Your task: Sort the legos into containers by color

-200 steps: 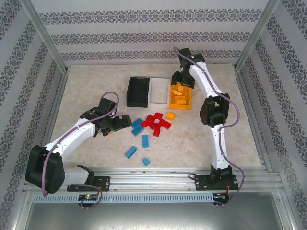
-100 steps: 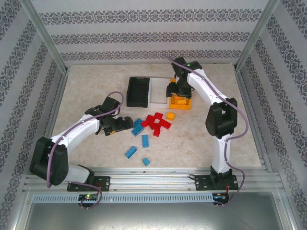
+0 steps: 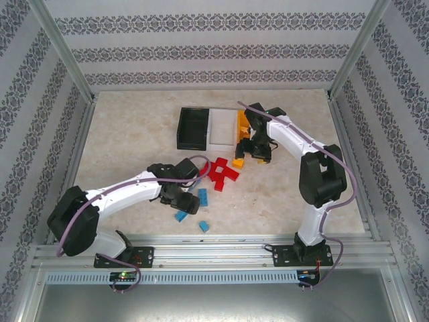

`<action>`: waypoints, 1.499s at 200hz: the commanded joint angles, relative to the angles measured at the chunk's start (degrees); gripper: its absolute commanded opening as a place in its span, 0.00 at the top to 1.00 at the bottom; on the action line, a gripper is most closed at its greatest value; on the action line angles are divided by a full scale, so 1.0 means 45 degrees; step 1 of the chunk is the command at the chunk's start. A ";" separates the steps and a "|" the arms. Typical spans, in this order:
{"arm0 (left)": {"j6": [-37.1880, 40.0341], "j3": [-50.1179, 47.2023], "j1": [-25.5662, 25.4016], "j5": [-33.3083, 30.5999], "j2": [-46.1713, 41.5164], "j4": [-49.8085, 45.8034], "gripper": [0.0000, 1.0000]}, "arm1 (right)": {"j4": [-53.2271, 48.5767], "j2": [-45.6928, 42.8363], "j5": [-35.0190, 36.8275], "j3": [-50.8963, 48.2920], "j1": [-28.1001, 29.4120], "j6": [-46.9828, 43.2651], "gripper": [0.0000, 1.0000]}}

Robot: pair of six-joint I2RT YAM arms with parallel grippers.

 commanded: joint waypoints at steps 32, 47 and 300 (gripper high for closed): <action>-0.0122 -0.0540 -0.0366 -0.0448 0.0611 -0.0068 0.31 | 0.0388 -0.0934 -0.0318 -0.0769 -0.0072 0.0256 0.26; -0.0162 -0.0747 -0.0434 -0.0254 0.0776 0.0178 0.33 | 0.0367 -0.1011 -0.0275 -0.0789 -0.0137 0.0199 0.25; 0.1528 1.6296 0.5268 0.0299 0.9902 -0.4062 0.84 | 0.1248 -0.2651 -0.1322 -0.2761 -0.0568 0.1048 0.25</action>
